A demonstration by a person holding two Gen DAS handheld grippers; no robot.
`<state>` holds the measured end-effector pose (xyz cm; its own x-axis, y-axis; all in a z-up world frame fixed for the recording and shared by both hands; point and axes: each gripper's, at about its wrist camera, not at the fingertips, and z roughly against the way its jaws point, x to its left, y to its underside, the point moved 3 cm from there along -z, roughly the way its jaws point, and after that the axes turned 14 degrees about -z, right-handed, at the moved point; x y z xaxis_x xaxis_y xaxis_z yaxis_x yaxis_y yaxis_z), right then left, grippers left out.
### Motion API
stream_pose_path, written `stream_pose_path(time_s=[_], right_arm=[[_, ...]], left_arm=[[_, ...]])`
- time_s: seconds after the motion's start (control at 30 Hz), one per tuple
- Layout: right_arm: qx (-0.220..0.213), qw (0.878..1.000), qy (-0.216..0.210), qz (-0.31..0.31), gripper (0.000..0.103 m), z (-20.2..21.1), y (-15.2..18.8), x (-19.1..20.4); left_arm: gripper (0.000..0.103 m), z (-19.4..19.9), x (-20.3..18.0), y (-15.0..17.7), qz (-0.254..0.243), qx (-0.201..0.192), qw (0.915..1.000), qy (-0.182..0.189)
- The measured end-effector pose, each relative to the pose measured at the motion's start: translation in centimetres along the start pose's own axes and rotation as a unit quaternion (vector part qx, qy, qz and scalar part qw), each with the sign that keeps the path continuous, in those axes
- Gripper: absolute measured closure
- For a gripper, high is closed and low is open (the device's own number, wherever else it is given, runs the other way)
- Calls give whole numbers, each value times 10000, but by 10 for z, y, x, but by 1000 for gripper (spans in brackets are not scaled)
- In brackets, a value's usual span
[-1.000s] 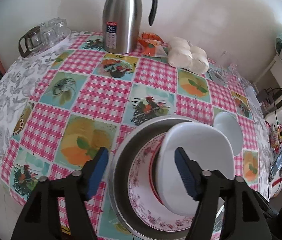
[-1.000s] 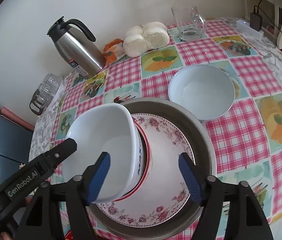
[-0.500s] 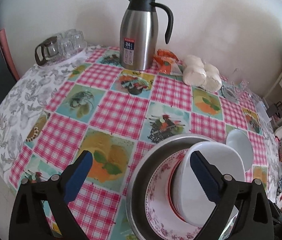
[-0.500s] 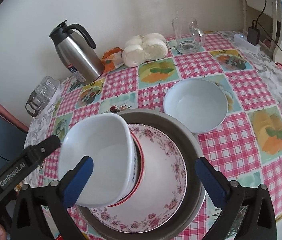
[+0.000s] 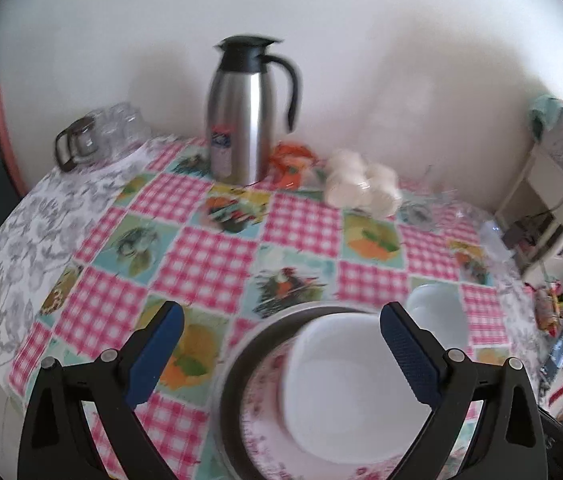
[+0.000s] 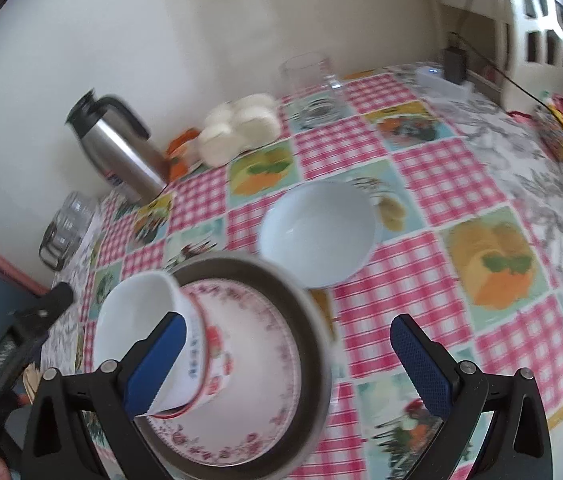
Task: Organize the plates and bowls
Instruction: 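Move both grippers to the rim of the pale blue round bowl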
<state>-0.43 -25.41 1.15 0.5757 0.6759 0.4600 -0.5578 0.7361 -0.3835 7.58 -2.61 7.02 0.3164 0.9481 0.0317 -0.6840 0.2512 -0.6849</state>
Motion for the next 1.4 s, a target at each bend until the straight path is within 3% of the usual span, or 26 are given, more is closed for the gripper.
stream_pose_path(time_s=[0.17,0.5,0.77,1.23,1.4], right_arm=[[-146,9996,222,-139,0,9,-14,-28],[-292,9974,579,-326,0,10,-38,-74],[-156,9985,403,-337,1,-11,-46,-77],[118,9988,342,-344,24,-54,-58,-68],[202,9988,361,-277,38,-69,-61,-63]], left_arm=[[4,5,-36,-10,-342,-26,9983,466],[4,-14,-110,-21,-1123,339,9919,489],[5,-44,-137,-22,-1359,779,9871,334],[12,-91,-154,-34,-1170,1081,9862,440],[12,-108,-163,-32,-1260,1171,9840,473]])
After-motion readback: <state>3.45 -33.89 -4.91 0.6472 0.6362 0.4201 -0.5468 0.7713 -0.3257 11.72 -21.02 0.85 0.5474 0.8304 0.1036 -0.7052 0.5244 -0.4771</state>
